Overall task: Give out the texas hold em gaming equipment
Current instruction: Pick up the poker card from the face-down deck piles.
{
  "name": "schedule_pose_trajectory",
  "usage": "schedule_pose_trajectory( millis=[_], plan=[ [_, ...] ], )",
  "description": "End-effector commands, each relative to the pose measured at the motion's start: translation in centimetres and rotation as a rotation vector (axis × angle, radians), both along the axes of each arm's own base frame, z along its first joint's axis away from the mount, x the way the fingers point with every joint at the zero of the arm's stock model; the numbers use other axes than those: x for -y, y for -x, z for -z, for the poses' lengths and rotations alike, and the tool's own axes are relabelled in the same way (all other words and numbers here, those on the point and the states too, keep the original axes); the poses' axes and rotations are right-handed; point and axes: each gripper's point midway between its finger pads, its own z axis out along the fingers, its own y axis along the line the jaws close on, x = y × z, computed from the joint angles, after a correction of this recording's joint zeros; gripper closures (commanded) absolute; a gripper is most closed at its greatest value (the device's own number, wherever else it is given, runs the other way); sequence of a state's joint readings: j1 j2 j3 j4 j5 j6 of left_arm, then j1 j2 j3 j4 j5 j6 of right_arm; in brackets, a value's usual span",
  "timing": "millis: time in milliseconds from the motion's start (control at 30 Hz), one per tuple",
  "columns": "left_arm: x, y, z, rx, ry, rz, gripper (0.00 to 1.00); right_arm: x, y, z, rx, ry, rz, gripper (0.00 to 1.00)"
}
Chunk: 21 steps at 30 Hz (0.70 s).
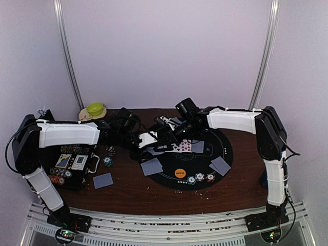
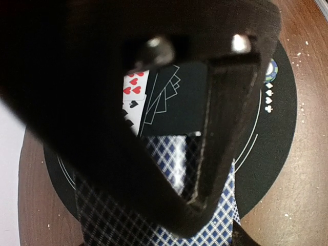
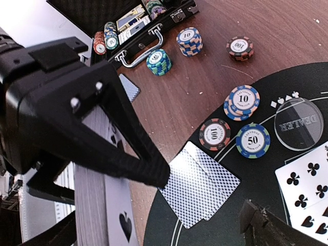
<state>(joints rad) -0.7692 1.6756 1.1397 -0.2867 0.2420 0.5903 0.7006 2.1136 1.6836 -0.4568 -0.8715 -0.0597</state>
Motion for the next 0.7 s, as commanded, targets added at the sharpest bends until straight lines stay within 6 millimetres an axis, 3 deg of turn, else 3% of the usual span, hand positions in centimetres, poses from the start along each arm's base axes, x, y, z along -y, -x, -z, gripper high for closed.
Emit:
schedule_pose_trajectory(
  millis=[0, 200, 367, 667],
  plan=[
    [1.2, -0.2, -2.5, 0.053, 0.064, 0.034, 0.44, -0.9, -0.2, -2.5, -0.019, -0.092, -0.017, 0.0],
    [1.2, -0.2, -2.4, 0.049, 0.062, 0.035, 0.44, -0.8, -0.9, -1.7, -0.007, -0.06, 0.018, 0.01],
    [1.2, -0.1, -2.5, 0.049, 0.065, 0.039, 0.44, 0.3, -2.0, -0.3, 0.037, 0.007, 0.057, 0.1],
    [1.2, 0.0, -2.5, 0.048, 0.065, 0.042, 0.44, 2.5, -2.8, -0.6, 0.101, 0.054, 0.059, 0.17]
  ],
)
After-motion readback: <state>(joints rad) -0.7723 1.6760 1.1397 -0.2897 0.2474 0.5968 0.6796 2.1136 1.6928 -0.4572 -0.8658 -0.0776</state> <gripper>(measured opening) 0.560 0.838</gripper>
